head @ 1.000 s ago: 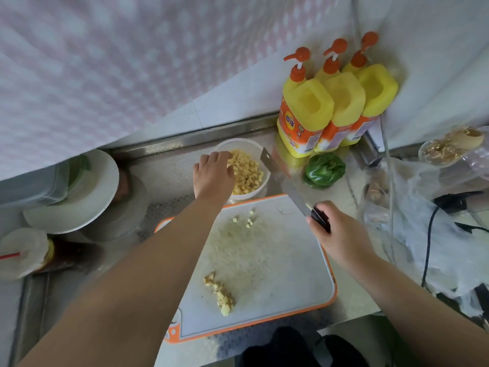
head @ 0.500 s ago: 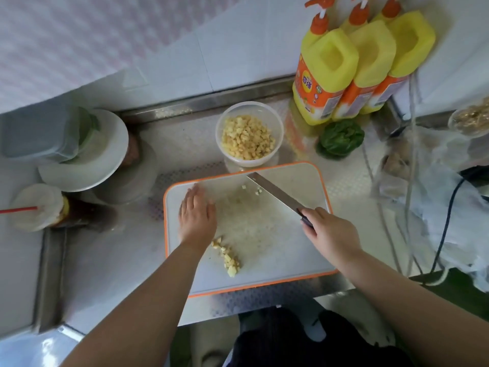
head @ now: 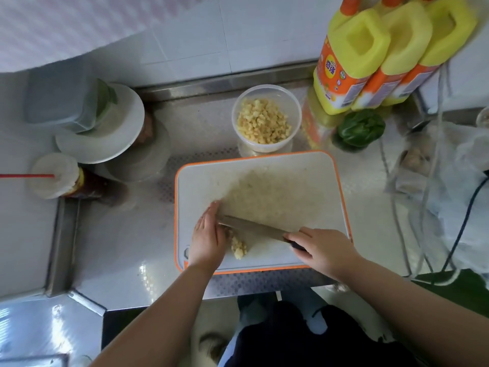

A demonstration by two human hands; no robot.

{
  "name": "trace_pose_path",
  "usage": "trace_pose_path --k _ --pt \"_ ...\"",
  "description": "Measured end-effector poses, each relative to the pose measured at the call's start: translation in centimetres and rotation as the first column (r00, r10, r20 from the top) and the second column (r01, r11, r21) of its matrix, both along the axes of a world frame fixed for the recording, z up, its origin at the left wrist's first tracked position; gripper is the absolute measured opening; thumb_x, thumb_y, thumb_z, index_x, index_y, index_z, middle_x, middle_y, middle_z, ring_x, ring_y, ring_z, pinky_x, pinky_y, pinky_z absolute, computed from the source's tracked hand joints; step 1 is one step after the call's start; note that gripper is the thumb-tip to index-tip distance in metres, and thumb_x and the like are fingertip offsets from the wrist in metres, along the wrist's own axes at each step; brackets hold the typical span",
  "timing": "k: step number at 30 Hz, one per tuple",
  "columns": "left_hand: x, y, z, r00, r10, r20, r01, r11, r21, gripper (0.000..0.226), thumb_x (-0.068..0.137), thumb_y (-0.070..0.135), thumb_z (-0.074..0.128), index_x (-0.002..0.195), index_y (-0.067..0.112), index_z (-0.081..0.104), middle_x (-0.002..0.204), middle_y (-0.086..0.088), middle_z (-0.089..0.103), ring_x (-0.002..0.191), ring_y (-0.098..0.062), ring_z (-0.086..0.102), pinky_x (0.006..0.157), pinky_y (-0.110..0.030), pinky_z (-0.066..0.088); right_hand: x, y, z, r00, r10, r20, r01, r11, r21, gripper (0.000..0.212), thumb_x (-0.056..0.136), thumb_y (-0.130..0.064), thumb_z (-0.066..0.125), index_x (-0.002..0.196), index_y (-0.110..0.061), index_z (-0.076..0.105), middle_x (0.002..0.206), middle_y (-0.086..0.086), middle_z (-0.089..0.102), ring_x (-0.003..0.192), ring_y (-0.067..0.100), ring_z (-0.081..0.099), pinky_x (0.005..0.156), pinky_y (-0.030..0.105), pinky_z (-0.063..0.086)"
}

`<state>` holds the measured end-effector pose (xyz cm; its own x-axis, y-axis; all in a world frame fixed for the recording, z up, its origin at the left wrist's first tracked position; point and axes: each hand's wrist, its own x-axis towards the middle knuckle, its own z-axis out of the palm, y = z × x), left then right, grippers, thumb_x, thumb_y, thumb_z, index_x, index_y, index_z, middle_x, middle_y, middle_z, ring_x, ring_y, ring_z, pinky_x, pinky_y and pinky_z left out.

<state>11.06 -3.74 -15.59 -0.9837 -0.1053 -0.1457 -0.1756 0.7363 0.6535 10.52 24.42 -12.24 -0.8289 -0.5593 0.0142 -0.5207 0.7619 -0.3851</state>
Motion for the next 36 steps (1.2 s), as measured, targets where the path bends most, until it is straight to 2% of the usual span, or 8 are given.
trace_pose_path --k 4,7,10,17,22,26,31,36 --pt "-1.5 -0.7 0.4 0.997 0.011 -0.072 -0.011 1.000 -0.002 0.060 0.091 0.029 0.026 0.141 0.003 0.048 0.140 -0.014 0.053 0.134 -0.030 0.044 0.113 -0.037 0.034 -1.0 0.9 1.4 0.972 -0.231 0.033 0.231 0.973 -0.021 0.006 0.085 -0.028 0.064 0.088 -0.023 0.066 0.064 -0.008 0.063 0.050 0.016 0.060 0.045 0.019 0.037" --pt "-3.1 -0.5 -0.7 0.998 -0.019 -0.052 0.014 0.995 -0.103 0.063 0.096 0.035 0.022 0.146 0.002 0.042 0.152 -0.014 0.041 0.145 -0.029 0.031 0.120 -0.043 0.023 -2.8 0.8 1.5 0.918 -0.390 -0.077 0.392 0.920 0.014 0.012 0.087 -0.031 0.063 0.084 -0.019 0.064 0.063 -0.004 0.062 0.045 0.023 0.058 0.042 0.022 0.033" --pt "-2.4 0.7 -1.8 0.998 -0.067 -0.016 0.064 0.984 -0.168 0.067 0.098 0.042 0.018 0.150 0.004 0.037 0.160 -0.012 0.028 0.150 -0.025 0.019 0.124 -0.037 0.009 -3.9 0.9 0.8 0.917 -0.339 -0.212 0.368 0.922 0.117 0.029 0.091 -0.035 0.044 0.091 -0.017 0.066 0.067 -0.002 0.060 0.046 0.025 0.054 0.039 0.024 0.031" --pt "1.9 4.6 -1.4 0.953 -0.272 -0.133 0.274 0.962 0.000 0.050 0.101 0.027 0.029 0.143 0.006 0.047 0.154 -0.007 0.039 0.146 -0.016 0.029 0.121 -0.031 0.022 -3.3 -1.6 0.8 0.940 -0.312 -0.140 0.333 0.930 0.159 0.016 0.075 -0.021 0.076 0.086 -0.013 0.068 0.065 0.002 0.060 0.046 0.026 0.056 0.040 0.021 0.027" --pt "3.3 4.7 -0.7 0.955 0.118 -0.271 -0.060 0.976 0.211 0.033 0.097 0.017 0.033 0.116 0.007 0.057 0.128 -0.010 0.057 0.128 -0.023 0.050 0.107 -0.034 0.040 -0.7 -2.2 0.7 0.982 -0.191 0.006 0.190 0.980 0.056 0.026 0.084 -0.035 0.050 0.090 -0.019 0.069 0.070 -0.005 0.064 0.050 0.021 0.059 0.038 0.024 0.039" --pt "3.3 4.7 -0.1 0.875 0.459 -0.153 -0.380 0.847 0.372 0.029 0.100 0.022 0.032 0.122 0.018 0.050 0.121 -0.003 0.055 0.114 -0.012 0.053 0.097 -0.020 0.041 0.0 -2.0 1.7 0.949 -0.256 0.185 0.250 0.966 0.060 0.017 0.084 -0.033 0.050 0.072 -0.020 0.052 0.057 -0.005 0.048 0.046 0.019 0.049 0.042 0.027 0.031" --pt "2.1 6.3 -0.6 0.824 0.562 -0.074 -0.467 0.748 0.472 0.042 0.099 0.031 0.030 0.133 0.013 0.047 0.131 -0.002 0.051 0.123 -0.008 0.047 0.104 -0.018 0.035 -2.7 -1.5 1.4 0.707 -0.506 0.493 0.497 0.852 0.163 0.016 0.089 -0.022 0.047 0.077 -0.013 0.044 0.062 0.005 0.049 0.062 0.029 0.047 0.054 0.032 0.031" --pt "1.5 8.1 -1.0 0.804 0.585 -0.106 -0.465 0.731 0.500 0.049 0.096 0.031 0.030 0.136 0.007 0.044 0.139 -0.008 0.046 0.132 -0.020 0.043 0.112 -0.037 0.035 -3.4 -1.9 1.0 0.634 -0.406 0.659 0.333 0.912 0.241 0.014 0.092 -0.026 0.045 0.079 -0.025 0.051 0.076 0.002 0.064 0.073 0.022 0.061 0.065 0.032 0.043"
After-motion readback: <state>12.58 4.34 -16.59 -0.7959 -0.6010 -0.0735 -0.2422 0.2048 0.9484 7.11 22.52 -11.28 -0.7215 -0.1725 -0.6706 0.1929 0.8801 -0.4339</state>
